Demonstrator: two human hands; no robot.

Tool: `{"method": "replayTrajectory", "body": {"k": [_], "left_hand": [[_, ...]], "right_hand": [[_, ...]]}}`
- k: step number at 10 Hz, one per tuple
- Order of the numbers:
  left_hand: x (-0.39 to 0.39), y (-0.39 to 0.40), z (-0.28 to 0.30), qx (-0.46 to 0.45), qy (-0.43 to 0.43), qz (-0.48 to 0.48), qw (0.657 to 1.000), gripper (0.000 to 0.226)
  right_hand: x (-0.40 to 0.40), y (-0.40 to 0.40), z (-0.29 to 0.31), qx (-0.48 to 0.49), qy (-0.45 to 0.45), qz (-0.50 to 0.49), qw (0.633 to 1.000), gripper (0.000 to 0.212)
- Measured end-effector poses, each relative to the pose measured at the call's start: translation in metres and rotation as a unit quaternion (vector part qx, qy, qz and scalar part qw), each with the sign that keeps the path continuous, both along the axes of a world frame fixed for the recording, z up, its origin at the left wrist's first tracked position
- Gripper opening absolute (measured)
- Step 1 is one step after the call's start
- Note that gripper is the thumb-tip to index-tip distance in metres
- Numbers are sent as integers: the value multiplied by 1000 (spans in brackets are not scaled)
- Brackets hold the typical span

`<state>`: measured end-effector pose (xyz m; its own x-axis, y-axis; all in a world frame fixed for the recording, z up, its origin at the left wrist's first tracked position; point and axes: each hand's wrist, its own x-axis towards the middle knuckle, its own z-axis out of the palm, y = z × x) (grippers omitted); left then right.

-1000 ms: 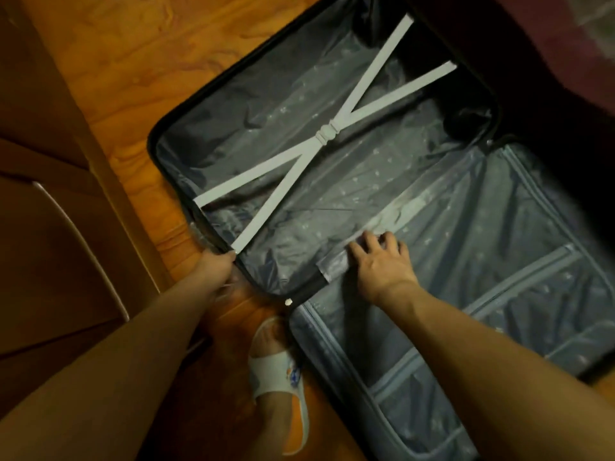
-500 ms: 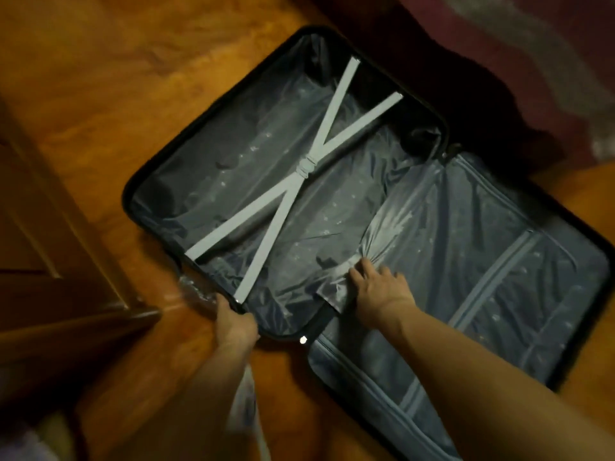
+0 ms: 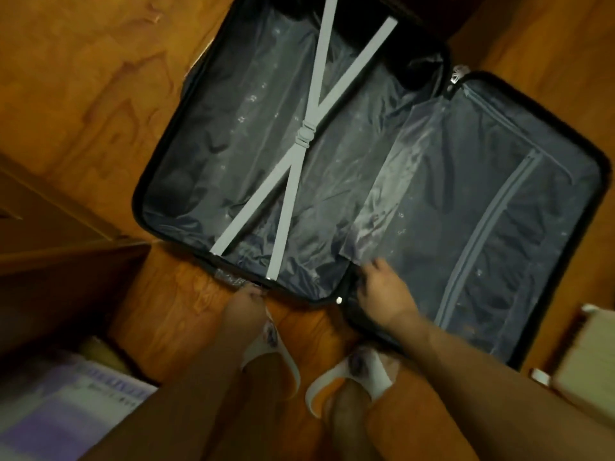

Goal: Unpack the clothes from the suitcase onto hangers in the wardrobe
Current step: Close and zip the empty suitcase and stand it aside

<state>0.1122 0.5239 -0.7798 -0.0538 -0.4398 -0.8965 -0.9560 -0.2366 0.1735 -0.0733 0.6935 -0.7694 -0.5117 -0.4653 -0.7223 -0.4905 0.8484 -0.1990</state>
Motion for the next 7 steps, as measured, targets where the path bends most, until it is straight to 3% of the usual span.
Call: {"method": "replayTrajectory", "body": {"k": [1, 2, 4, 5, 6, 7], "left_hand": [[20, 0, -29, 6, 20, -69, 997, 29], [25, 9, -38, -7, 29, -59, 998, 27], [24, 35, -42, -18, 34, -105, 994, 29], [15, 44, -31, 12, 35, -102, 994, 28], [-5, 43, -18, -2, 56, -112, 992, 23], [-55, 28, -11, -38, 119, -153, 980, 16]], "right_hand": [[49, 17, -14, -17, -72, -72, 995, 33], [68, 28, -33, -55, -55, -192, 978, 42], [86, 40, -50, -89, -26, -222, 971, 50], [80, 39, -48, -77, -78, -196, 974, 45], [53, 33, -38, -44, -136, -98, 985, 34], [3, 15, -33, -100, -31, -134, 986, 26]]}}
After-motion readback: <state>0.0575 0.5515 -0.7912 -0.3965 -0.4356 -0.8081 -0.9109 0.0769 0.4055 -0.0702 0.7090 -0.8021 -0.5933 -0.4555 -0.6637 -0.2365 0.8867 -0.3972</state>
